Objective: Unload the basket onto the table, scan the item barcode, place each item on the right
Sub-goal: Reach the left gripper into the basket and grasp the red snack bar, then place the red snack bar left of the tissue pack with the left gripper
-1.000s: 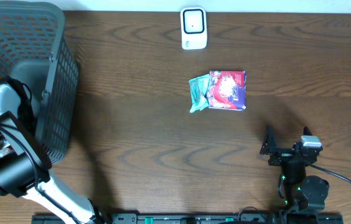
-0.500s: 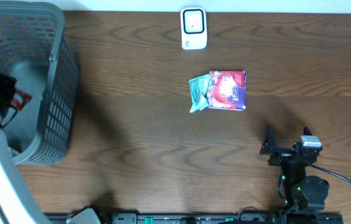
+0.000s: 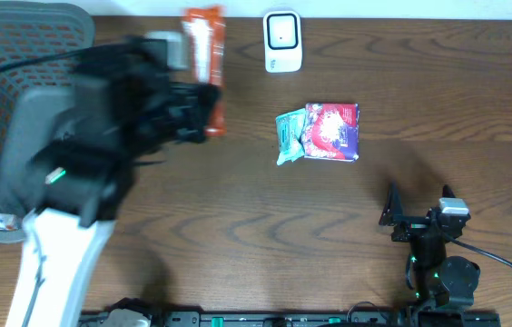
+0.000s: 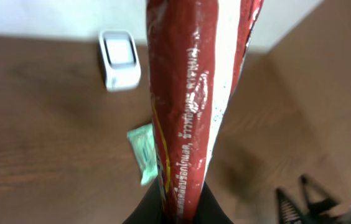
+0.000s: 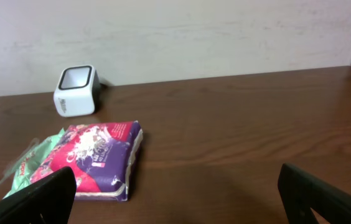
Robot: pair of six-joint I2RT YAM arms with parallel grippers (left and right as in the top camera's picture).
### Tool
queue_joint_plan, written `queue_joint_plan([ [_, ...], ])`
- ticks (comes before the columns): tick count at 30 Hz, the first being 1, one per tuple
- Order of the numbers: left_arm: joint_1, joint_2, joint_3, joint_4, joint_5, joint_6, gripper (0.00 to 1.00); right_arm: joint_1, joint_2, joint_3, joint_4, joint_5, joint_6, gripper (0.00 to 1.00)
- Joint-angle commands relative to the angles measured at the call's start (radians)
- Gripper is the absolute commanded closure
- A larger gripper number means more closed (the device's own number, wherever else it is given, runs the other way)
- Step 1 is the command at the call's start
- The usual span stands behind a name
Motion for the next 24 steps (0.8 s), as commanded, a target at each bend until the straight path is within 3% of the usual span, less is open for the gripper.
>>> queue_joint_plan([
  [1,-0.097,0.139,0.0,0.007,-0.201,0.043,0.92,-0.002,-0.005,-0.001,-0.005,0.009,-0.009,0.01],
  [6,-0.143,0.355,0.0,0.036,-0.334,0.041,0.93,-0.002,-0.005,-0.001,-0.005,0.009,-0.009,0.01],
  [12,-0.145,0.568,0.0,0.071,-0.33,-0.092,0.93,-0.002,-0.005,-0.001,-0.004,0.009,-0.009,0.01],
  [18,-0.148,0.692,0.0,0.109,-0.254,-0.127,0.91,-0.002,-0.005,-0.001,-0.004,0.009,-0.009,0.01],
  [20,-0.148,0.698,0.0,0.109,-0.254,-0.138,0.75,-0.002,-0.005,-0.001,-0.004,0.009,-0.009,0.01],
  [21,-0.148,0.698,0.0,0.109,-0.254,-0.138,0.61,-0.002,-0.005,-0.001,-0.004,0.009,-0.009,0.01],
  [24,-0.148,0.69,0.0,0.103,-0.253,-0.138,0.5,-0.002,-0.005,-0.001,-0.005,0.009,-0.009,0.01],
])
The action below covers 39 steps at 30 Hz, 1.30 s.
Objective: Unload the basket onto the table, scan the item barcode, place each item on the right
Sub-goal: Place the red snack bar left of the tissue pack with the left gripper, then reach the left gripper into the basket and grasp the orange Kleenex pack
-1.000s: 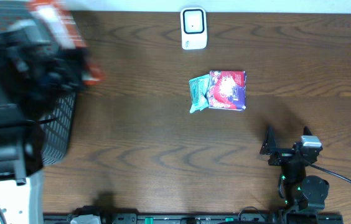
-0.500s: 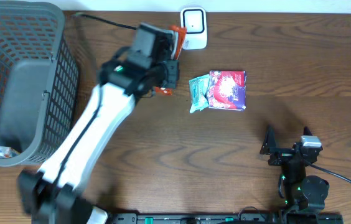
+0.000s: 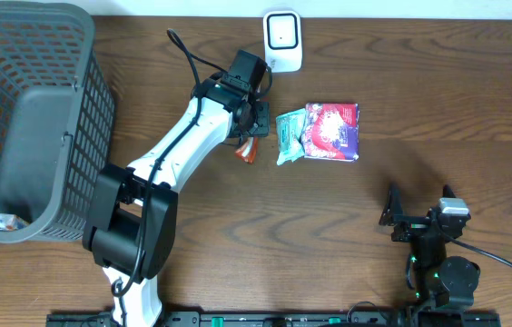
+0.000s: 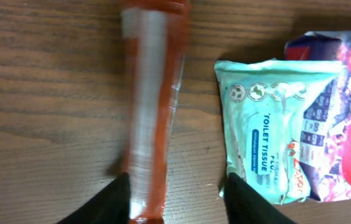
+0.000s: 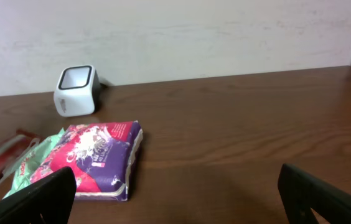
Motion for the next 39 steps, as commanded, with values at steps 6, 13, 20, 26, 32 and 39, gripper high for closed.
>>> queue_joint_plan([
  [6,0.015,-0.103,0.004,-0.043,0.01,-0.01,0.46,-0.002,-0.005,-0.001,-0.005,0.009,-0.009,0.01],
  [13,0.085,-0.372,0.004,-0.069,0.008,-0.01,0.46,-0.002,-0.005,-0.001,-0.005,0.009,-0.009,0.01],
  [20,0.243,-0.633,0.004,-0.17,-0.188,-0.01,0.45,-0.002,-0.005,-0.001,-0.005,0.009,-0.009,0.01],
  [26,0.473,-0.713,0.004,-0.267,-0.348,-0.01,0.41,-0.002,-0.005,-0.001,-0.005,0.009,-0.009,0.01],
  [32,0.715,-0.674,0.002,-0.35,-0.347,-0.01,0.1,-0.002,-0.005,-0.001,-0.005,0.009,-0.009,0.01],
  [39,0.867,-0.613,0.0,-0.377,-0.346,-0.127,0.07,-0.002,-0.005,-0.001,-0.004,0.009,-0.009,0.01],
])
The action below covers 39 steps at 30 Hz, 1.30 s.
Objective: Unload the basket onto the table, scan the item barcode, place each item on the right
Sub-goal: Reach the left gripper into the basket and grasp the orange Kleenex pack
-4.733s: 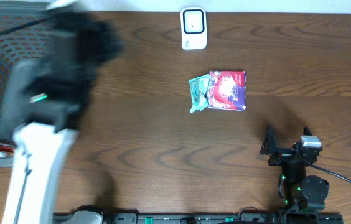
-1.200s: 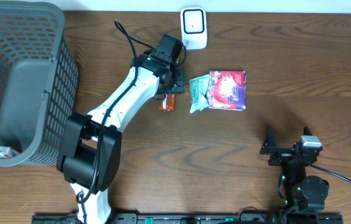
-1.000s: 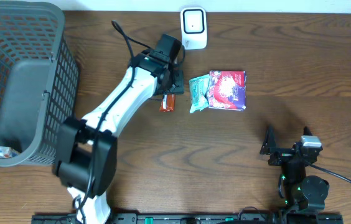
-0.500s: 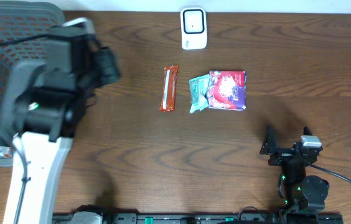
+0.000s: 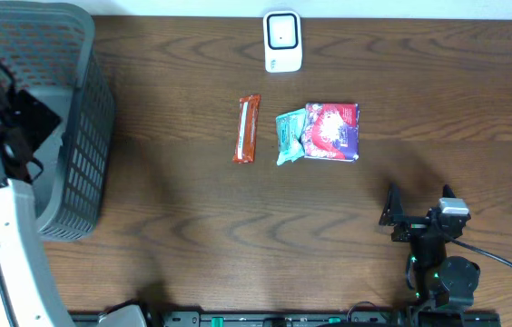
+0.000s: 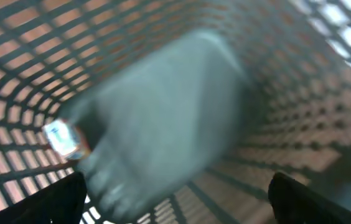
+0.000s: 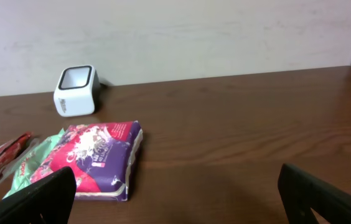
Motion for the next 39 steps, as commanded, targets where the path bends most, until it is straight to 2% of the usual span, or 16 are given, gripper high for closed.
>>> queue_joint_plan([
  [1,0.048,0.027,0.002,-0.005,-0.017,-0.063,0.06,-0.002,-0.005,-0.001,-0.005,0.009,-0.009,0.01],
  [9,0.082,0.12,0.002,-0.001,-0.023,-0.062,0.06,-0.002,-0.005,-0.001,-0.005,0.009,-0.009,0.01],
  [12,0.095,0.177,0.002,-0.002,-0.08,-0.067,0.06,-0.002,-0.005,-0.001,-0.005,0.009,-0.009,0.01],
  [22,0.187,0.352,0.002,-0.061,-0.219,-0.231,0.05,-0.002,-0.005,-0.001,-0.005,0.009,-0.009,0.01],
  [31,0.296,0.468,-0.045,-0.077,-0.219,-0.274,0.05,-0.002,-0.005,-0.001,-0.005,0.009,-0.009,0.01],
  [39,0.307,0.54,-0.055,-0.065,-0.163,-0.279,0.05,-0.002,-0.005,-0.001,-0.004,0.009,-0.009,0.01],
])
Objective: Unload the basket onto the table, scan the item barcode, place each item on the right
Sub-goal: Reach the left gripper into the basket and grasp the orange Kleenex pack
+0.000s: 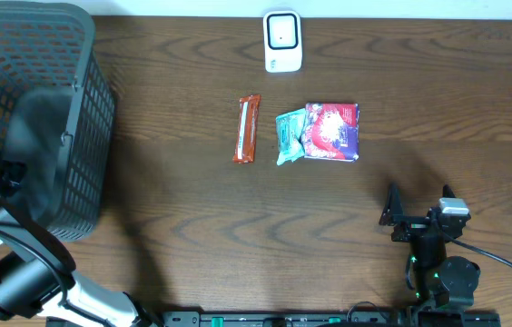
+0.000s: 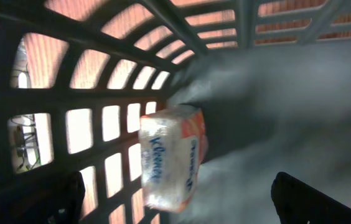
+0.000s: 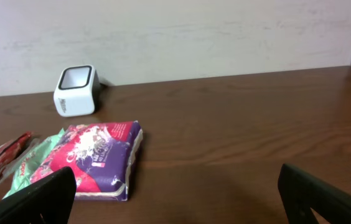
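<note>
My left gripper [image 2: 175, 202] is open, low inside the grey mesh basket [image 1: 74, 54]. Its dark fingertips [image 2: 57, 199] show at the bottom corners of the left wrist view. Just ahead of them a white and orange tissue pack [image 2: 170, 155] lies against the basket wall. The white barcode scanner [image 1: 282, 41] stands at the table's far edge. A red snack bar [image 1: 248, 129] lies free on the table, left of a green tissue pack [image 1: 288, 136] and a purple and red pack [image 1: 331, 131]. My right gripper [image 3: 178, 202] rests open near the front right, holding nothing.
The basket fills the table's left end, and its walls surround my left gripper. Brown wood table [image 1: 192, 218] stretches between the basket and the packs. A pale wall [image 3: 194, 31] stands behind the scanner.
My left gripper was higher over the basket, looking down at its floor. Now it is low inside, close to the white and orange tissue pack. The table items and right arm have not moved.
My left gripper held the red snack bar up near the scanner. Then the bar was at the table beside the green tissue pack, fingers either side of it. Then the bar lay free and the gripper was open over the basket, now deep inside it.
</note>
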Robot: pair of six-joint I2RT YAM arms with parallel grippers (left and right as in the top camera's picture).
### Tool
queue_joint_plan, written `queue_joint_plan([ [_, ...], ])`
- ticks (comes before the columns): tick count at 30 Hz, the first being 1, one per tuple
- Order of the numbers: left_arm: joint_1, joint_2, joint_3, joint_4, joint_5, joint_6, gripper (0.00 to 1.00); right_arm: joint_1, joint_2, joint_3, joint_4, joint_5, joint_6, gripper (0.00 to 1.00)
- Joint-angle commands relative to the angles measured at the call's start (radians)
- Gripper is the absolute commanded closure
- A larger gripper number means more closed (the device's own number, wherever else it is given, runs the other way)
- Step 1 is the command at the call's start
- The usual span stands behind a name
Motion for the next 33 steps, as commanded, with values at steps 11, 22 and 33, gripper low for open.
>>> queue_joint_plan([
  [11,0.002,0.153,-0.019,0.013,0.013,-0.015,0.37,-0.002,-0.005,-0.001,-0.005,0.009,-0.009,0.01],
  [22,-0.003,0.035,0.03,0.003,0.083,-0.014,0.93,-0.002,-0.005,-0.001,-0.005,0.009,-0.009,0.01],
  [33,-0.051,-0.428,0.045,0.117,0.544,-0.013,0.93,-0.002,-0.005,-0.001,-0.005,0.009,-0.009,0.01],
])
